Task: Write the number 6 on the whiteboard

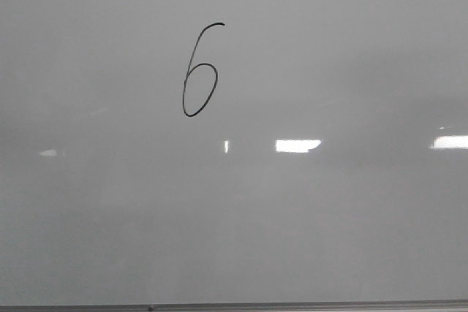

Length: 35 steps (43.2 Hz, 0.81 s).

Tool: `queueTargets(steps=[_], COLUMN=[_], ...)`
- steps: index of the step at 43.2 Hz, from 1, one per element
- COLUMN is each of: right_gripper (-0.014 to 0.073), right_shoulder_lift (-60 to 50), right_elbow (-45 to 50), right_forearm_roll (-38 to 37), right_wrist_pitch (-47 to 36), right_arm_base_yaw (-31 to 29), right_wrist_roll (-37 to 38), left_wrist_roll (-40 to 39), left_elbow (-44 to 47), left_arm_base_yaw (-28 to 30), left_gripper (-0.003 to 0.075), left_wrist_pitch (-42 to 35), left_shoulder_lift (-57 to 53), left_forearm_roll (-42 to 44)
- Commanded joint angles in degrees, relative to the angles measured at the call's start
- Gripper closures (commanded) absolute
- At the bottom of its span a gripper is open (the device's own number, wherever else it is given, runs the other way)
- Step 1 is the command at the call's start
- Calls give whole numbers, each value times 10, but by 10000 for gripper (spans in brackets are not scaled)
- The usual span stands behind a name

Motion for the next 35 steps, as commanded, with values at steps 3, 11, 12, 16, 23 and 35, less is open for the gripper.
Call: queueTargets(steps=[3,11,12,16,23,35], right_gripper=[662,662,662,662,662,662], right_shoulder_lift=[2,2,2,2,2,2], right_elbow=[-15,-15,-15,-15,-15,-15], right_forearm_roll=[2,2,2,2,2,2], right_wrist_pitch=[-40,-40,-40,-40,-42,-42], right_arm_base_yaw=[-3,-3,-3,-3,-3,-3], right_wrist_roll=[2,2,2,2,2,2], left_wrist_roll=[-6,-6,-6,-6,30,40], left_elbow=[-16,-16,-16,-16,-16,-16], left_arm_base_yaw=[1,1,1,1,1,1], left_gripper=[414,293,280,258,258,393], left_wrist_pitch=[-49,-44,-39,-9,61,199], left_shoulder_lift=[-10,-26,-31,-74,-183,-390], left_forearm_roll=[2,2,2,2,2,2])
